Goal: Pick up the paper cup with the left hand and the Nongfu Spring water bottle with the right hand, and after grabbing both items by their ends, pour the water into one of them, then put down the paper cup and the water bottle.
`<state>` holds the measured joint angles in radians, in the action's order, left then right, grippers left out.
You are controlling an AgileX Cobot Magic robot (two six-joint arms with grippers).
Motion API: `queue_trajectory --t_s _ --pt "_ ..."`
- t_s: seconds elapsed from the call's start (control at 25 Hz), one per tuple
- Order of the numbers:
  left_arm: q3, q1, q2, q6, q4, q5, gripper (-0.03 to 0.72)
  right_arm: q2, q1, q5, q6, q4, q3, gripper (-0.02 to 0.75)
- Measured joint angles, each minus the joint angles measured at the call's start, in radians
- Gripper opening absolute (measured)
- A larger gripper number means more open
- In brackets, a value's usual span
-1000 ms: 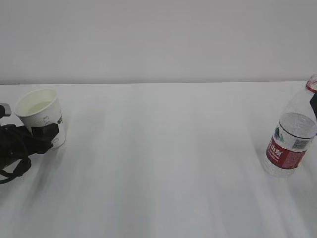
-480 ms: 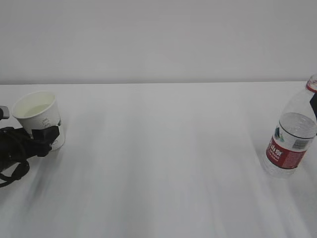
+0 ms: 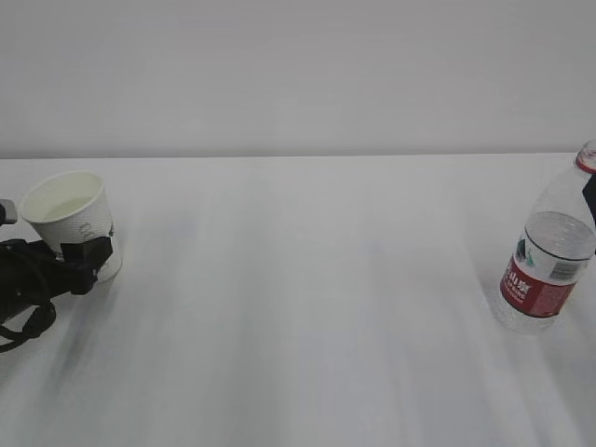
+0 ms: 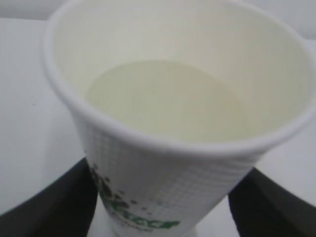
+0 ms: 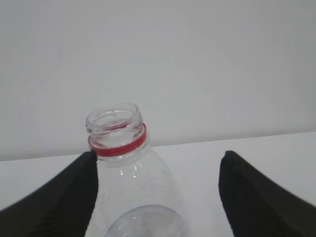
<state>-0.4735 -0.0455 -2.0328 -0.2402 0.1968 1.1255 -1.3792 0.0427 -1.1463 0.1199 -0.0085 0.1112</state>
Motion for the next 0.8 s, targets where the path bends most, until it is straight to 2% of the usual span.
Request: queue_trajectory --t_s 0.56,0.8 --pt "0.0 0.0 0.0 0.0 -0.009 0.0 0.596 0.0 0.0 0.0 0.0 0.018 0.0 0.576" --pt "0.0 0.0 0.0 0.0 -0.009 0.002 0.629 0.0 0.0 0.0 0.0 0.019 0.0 0.576"
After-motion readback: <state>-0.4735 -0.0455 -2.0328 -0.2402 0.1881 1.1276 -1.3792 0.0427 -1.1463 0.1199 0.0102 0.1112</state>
